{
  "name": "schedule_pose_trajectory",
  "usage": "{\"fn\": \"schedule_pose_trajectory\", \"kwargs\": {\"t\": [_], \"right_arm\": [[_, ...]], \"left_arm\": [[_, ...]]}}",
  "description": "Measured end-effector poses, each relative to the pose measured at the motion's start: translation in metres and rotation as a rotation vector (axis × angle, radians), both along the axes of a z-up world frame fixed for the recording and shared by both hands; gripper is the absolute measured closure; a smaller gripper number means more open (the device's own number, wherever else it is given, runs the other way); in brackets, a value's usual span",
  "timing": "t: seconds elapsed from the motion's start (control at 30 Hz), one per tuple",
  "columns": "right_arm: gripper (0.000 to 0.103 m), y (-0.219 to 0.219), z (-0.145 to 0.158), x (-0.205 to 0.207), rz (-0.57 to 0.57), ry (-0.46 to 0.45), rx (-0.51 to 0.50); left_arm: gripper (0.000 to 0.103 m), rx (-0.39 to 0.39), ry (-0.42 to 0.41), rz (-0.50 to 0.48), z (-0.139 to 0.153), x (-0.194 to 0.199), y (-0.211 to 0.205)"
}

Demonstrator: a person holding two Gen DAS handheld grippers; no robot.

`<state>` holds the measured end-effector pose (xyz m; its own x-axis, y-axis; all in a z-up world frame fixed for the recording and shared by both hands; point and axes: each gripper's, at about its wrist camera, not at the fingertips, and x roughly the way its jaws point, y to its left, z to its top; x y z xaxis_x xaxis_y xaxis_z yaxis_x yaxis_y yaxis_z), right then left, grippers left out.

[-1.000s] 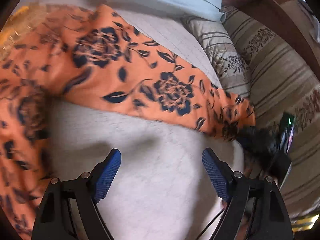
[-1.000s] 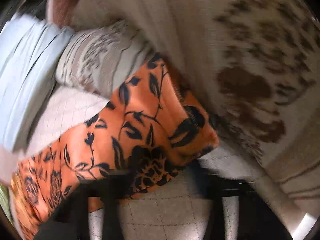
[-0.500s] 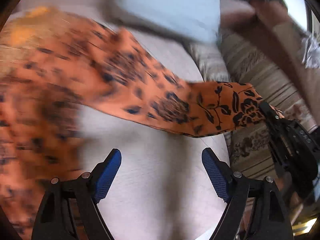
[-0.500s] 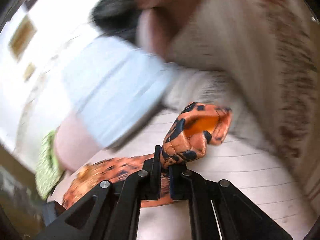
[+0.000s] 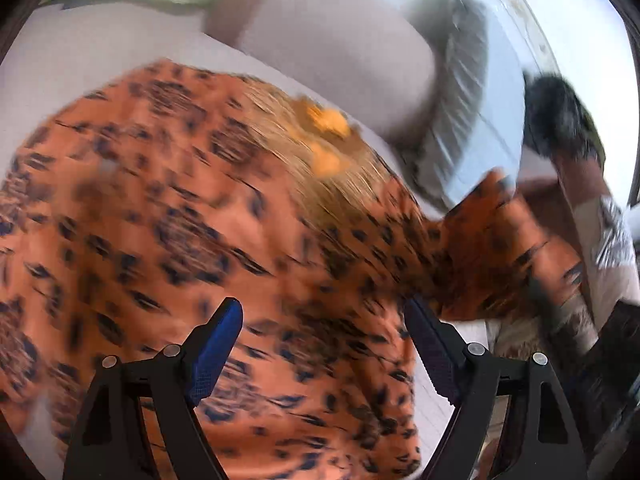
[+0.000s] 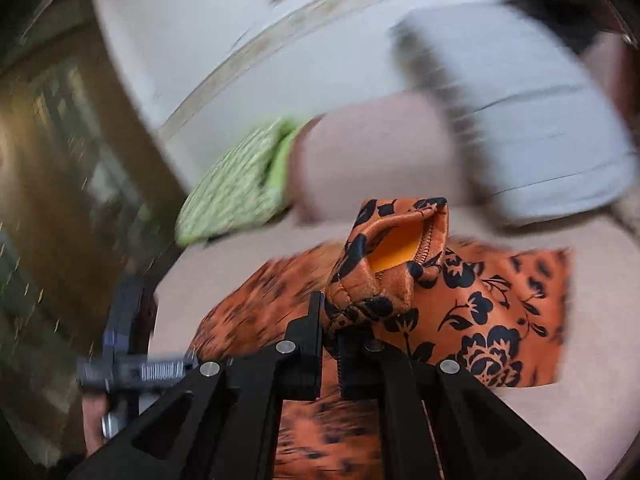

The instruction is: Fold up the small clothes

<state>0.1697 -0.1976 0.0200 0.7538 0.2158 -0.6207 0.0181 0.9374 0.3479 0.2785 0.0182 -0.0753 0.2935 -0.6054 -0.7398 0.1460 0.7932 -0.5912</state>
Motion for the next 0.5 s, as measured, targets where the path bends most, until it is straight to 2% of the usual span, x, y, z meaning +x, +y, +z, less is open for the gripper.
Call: {"fn": "schedule_pose_trajectory", "kwargs": {"t": [0.13,0.27,0.3,0.37,0.4,0.43,0.5], "right_arm": [[0.098,0.077,-0.053,0.025,0.144,0.111,-0.021],[0.093,0.131,-0.109,0.033,0.217,0.213,-0.043],[0.089,0.142,-0.117,0.031,0.222,0.222,-0.063],[0.076,0.152,-0.131,0.025,0.227,0.263,-0.071],[0.065,0.155,-0.135,0.024,0.23,0.282,-0.075],[0.059,0.154,-0.136,0.021,0.24,0.304,-0.08],[0.051,0.153,-0.13,0.009,0.23,0.325,-0.112]], "left_arm": [[0.02,-0.101,0.056,0.073,-0.007,0.011,0.055],[0.02,-0.068,0.071,0.075,-0.017,0.017,0.087],[0.02,-0.055,0.075,0.069,-0.018,0.018,0.091],[0.021,-0.023,0.117,0.053,-0.027,0.021,0.09],[0.021,-0.023,0.144,0.041,-0.03,0.023,0.087],[0.021,-0.034,0.177,0.036,-0.039,0.024,0.083],[0.021,-0.053,0.21,0.024,-0.04,0.023,0.073]]}}
